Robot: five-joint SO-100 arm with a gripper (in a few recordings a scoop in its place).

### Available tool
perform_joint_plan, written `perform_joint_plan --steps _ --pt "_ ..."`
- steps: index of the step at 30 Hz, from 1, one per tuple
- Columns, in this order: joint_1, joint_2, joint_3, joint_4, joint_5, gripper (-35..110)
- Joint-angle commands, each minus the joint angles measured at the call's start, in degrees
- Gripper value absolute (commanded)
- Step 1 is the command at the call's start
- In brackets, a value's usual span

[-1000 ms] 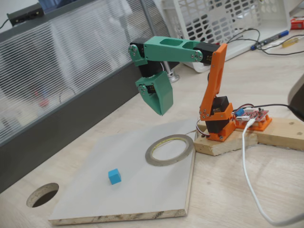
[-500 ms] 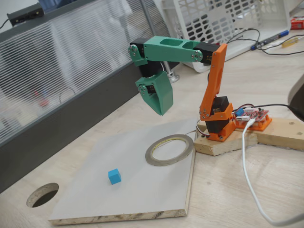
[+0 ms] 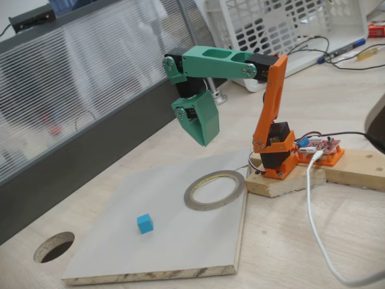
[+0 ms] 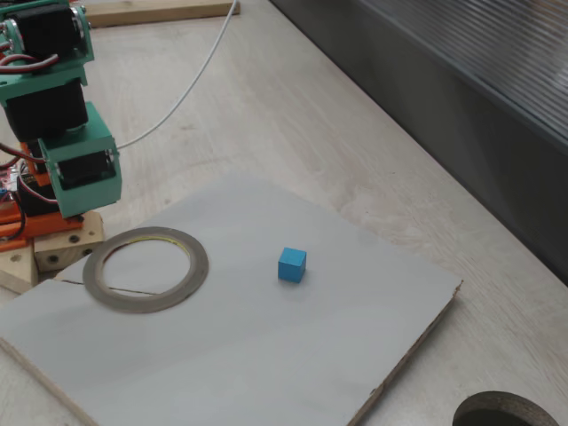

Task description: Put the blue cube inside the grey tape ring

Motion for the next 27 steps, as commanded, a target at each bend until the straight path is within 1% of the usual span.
perform_joint_plan --steps 1,18,20,24,27 --pt "0.4 1.3 0.0 1.5 0.9 1" --pt "-1.3 1.3 -0.1 1.5 0.7 1" --pt "-6.7 1.2 -0.1 1.5 0.7 1" --pt "-23.6 1.2 -0.1 1.5 1.1 1" --pt "-31.5 1.2 0.0 1.5 1.1 1"
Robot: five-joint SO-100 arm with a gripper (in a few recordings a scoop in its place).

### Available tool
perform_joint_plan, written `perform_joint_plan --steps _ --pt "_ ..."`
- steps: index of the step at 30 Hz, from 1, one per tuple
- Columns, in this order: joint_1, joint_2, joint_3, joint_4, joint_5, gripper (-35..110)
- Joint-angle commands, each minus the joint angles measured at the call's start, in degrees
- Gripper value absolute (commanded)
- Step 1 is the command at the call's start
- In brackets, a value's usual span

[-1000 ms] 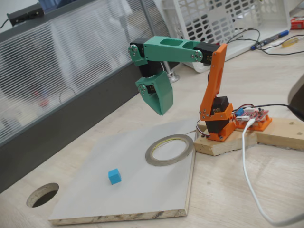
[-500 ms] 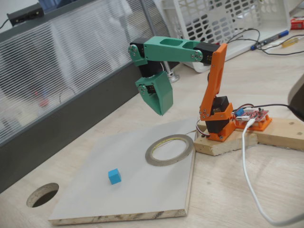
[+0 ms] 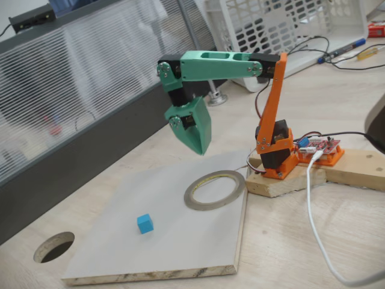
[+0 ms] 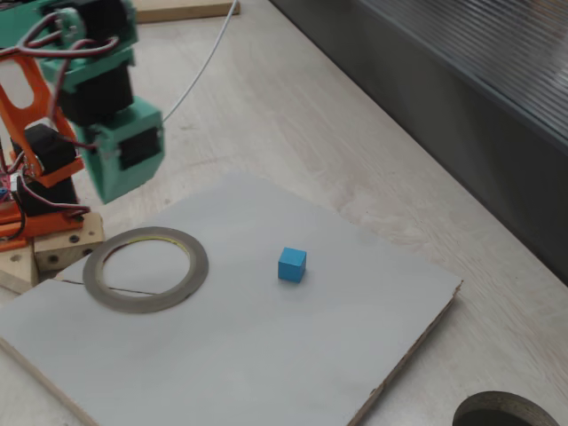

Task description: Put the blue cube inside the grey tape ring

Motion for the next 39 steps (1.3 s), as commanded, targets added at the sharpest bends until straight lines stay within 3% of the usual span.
perform_joint_plan --steps 1,13,24,29,39 --pt "-9.1 1.2 0.0 1.5 1.1 1" --pt "-10.5 0.9 -0.6 1.4 0.8 1" --pt "-10.5 -10.8 -1.4 1.4 1.1 1" --pt "-9.8 -12.7 -13.1 1.4 1.1 1" --pt "-10.4 -34.0 -32.6 1.4 0.7 1"
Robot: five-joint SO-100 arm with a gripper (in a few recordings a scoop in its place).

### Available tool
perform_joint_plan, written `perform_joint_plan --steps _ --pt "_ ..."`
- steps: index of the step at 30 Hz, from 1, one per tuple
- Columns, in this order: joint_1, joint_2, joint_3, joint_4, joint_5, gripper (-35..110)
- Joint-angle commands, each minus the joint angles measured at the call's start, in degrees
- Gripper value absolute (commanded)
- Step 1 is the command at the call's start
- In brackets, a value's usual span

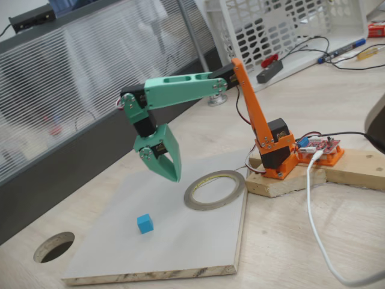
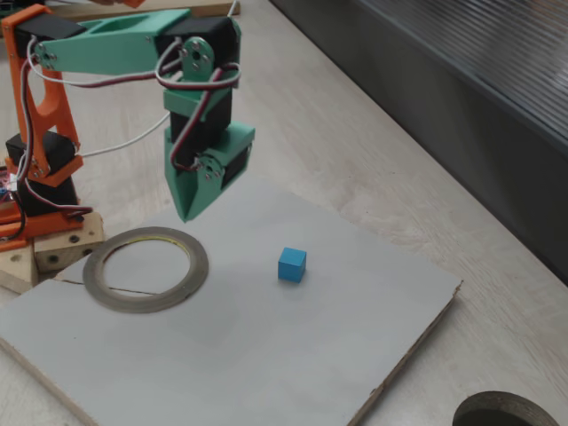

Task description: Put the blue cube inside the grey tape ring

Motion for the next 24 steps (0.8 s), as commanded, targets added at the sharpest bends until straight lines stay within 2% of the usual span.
perform_joint_plan --steps 1,12,18,24 --pt "-0.9 -2.5 -6.0 1.4 0.6 1" --pt "-1.0 -19.1 -22.7 1.4 0.5 1" --pt "-1.2 -20.9 -24.2 1.4 0.5 1" --pt "-7.2 -21.0 -24.2 1.4 0.4 1"
